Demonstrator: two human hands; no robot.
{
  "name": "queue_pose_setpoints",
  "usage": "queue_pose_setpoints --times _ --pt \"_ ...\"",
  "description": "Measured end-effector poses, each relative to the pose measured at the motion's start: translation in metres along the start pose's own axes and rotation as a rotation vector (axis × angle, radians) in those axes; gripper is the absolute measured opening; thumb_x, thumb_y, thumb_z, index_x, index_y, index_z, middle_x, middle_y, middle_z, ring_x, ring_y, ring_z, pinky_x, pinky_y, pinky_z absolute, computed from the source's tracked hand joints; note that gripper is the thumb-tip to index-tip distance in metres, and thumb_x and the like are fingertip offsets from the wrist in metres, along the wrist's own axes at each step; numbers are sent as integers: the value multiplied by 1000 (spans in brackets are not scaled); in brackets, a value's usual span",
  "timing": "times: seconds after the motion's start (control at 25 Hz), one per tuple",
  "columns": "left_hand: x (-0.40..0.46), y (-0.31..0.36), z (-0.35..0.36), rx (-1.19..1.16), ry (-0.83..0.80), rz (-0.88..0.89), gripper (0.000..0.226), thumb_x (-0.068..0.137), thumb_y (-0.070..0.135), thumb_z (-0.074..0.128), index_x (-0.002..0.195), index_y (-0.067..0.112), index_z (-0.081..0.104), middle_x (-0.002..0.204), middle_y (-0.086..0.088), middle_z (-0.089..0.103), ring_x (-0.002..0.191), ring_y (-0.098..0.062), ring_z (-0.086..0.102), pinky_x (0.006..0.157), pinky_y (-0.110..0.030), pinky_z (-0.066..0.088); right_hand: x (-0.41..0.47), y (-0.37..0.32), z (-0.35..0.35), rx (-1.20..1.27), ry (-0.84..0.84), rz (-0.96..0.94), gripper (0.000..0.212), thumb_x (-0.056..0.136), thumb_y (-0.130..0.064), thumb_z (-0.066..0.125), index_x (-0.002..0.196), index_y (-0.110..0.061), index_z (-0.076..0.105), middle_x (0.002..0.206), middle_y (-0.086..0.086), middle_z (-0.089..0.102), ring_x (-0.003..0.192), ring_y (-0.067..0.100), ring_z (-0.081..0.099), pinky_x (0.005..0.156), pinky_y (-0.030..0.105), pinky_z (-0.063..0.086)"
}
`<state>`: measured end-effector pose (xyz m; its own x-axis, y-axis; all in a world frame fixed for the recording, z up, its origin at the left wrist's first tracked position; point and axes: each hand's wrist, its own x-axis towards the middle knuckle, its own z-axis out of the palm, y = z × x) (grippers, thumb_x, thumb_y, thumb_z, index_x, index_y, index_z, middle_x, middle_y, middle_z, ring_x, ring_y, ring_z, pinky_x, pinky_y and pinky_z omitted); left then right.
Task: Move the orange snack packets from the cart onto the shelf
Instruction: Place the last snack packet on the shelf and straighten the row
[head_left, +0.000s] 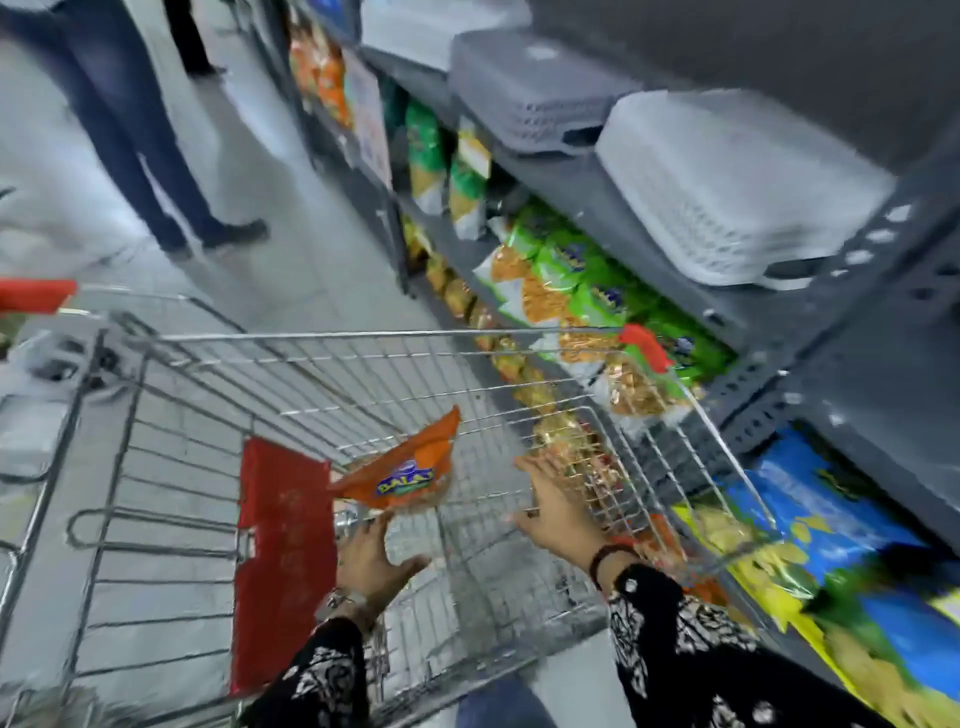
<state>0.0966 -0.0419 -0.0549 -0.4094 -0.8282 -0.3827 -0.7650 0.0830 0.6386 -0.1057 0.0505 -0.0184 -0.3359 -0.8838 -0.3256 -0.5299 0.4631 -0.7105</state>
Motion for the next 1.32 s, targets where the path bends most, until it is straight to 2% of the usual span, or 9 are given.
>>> queue_pose_setpoints --times 0.16,0.4,0.56,0.68,0.8,0.88,1.0,1.16,1.32 --pt "48 -43 5 -49 -16 -231 89 65 32 77 134 3 27 142 -21 35 130 -33 33 104 -36 29 78 -2 50 -12 -141 39 75 78 -14 67 138 -12 23 151 10 22 139 20 20 115 31 19" --pt "108 -78 37 -312 50 -280 79 55 2 82 120 -5 39 127 -25 47 120 -37 43 100 -42 36 159 25 96 -2 -260 30 90 67 -1 73 138 -6 18 146 15 29 131 20 31 101 16 24" --pt "139 -88 57 -377 156 -277 62 59 -4 78 112 -11 47 117 -31 56 108 -37 52 88 -39 41 193 36 123 -16 -258 62 42 72 1 67 111 5 50 105 19 59 91 4 58 69 11 41" --pt "145 -84 58 -407 265 -322 48 62 -1 76 104 -6 54 107 -27 64 92 -28 57 73 -34 41 196 35 127 8 -176 55 32 69 -5 72 98 -6 58 104 15 64 94 23 58 73 20 41" --pt "138 -67 51 -351 203 -291 48 63 4 76 106 0 55 109 -19 64 101 -31 57 78 -32 43 175 36 108 71 -134 40 30 66 -10 75 70 -29 52 78 -4 61 78 19 55 56 3 38" --pt "128 -46 45 -316 136 -233 53 64 9 77 111 2 52 114 -18 62 106 -31 54 90 -40 45 154 36 83 104 -104 49 40 66 -11 76 61 -34 43 76 -6 59 76 21 57 56 5 41" --pt "110 4 32 -325 55 -83 63 66 4 75 121 4 45 125 -17 55 117 -30 49 101 -45 40 119 31 35 205 -20 94 29 64 -9 78 79 -20 56 90 3 64 90 27 61 72 34 53" --pt "72 97 13 -411 -56 176 67 60 13 77 119 12 46 119 -8 57 109 -21 51 93 -34 41 50 24 -48 322 158 85 45 60 -8 81 99 -11 58 98 -1 65 99 21 62 87 34 50" --pt "17 196 19 -438 -252 390 60 67 2 73 120 8 46 122 -14 58 110 -26 54 93 -36 42 -55 25 -134 275 394 44 36 59 -17 83 74 -29 53 72 -16 60 64 -21 54 56 -1 41"
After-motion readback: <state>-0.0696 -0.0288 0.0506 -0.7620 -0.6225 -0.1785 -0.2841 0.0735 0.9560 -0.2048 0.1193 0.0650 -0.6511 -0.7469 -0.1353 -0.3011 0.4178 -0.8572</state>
